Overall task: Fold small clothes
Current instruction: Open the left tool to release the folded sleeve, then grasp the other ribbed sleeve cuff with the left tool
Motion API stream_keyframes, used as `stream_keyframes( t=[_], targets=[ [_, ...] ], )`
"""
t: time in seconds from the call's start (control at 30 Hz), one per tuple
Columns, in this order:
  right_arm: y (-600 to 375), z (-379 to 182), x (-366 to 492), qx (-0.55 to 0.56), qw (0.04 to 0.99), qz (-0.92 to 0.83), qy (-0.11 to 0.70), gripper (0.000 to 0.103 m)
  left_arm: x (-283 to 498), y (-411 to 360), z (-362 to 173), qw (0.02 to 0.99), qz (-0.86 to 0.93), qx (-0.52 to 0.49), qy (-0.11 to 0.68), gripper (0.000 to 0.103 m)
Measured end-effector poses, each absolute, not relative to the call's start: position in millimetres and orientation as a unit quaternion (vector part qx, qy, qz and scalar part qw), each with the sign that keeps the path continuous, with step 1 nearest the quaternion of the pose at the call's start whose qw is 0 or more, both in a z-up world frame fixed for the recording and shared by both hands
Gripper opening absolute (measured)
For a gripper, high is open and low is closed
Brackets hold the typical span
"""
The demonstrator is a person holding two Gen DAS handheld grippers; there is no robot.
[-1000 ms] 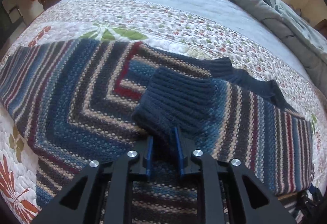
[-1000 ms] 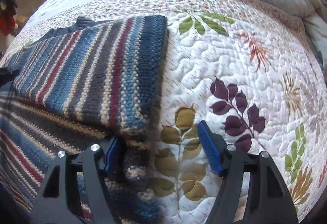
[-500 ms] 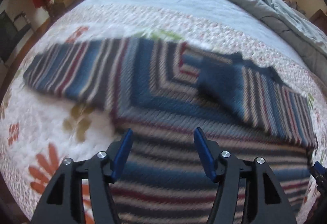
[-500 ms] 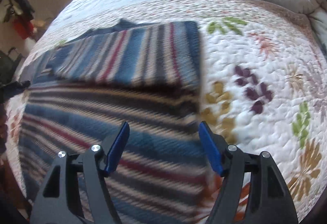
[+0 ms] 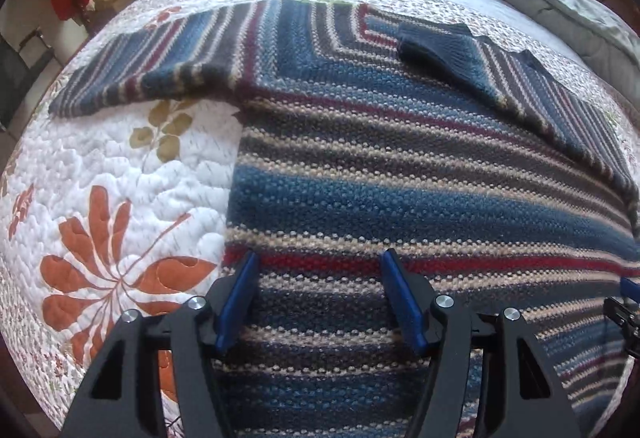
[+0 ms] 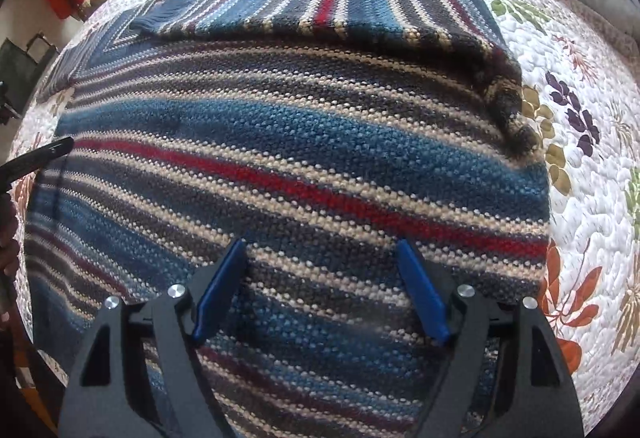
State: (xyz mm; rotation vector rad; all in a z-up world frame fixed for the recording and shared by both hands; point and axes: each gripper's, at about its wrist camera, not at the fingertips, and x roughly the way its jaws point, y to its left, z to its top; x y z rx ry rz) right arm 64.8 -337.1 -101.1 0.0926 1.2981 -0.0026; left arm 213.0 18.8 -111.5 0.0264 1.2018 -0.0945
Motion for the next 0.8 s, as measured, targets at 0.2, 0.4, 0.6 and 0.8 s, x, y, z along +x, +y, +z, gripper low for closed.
stream_keyframes(
  t=[0.2, 0.4, 0.6, 0.8],
  targets=[
    [-322.5, -73.0, 75.8, 0.049, 0.806, 0.01, 0.59, 0.078, 233.6, 79.6, -82.7, 0.821, -0.027, -0.043, 0.569, 0.072],
    [-286.7, -70.5, 95.2, 0.014, 0.809, 0.023, 0.588, 0.078, 299.9, 204.4, -70.3, 0.817, 0.086, -0.076, 0.565, 0.074],
    [-262.9, -88.6, 113.0, 0.003, 0.805, 0.032, 0.593, 0.079, 350.4, 320.5, -87.6, 0.792, 0.159, -0.177, 0.562, 0.072],
    [-252.5, -102.4, 124.8, -0.024, 0.801, 0.026, 0.598, 0.083, 366.0, 363.4, -99.7, 0.79, 0.146, -0.26, 0.535, 0.067]
  ],
)
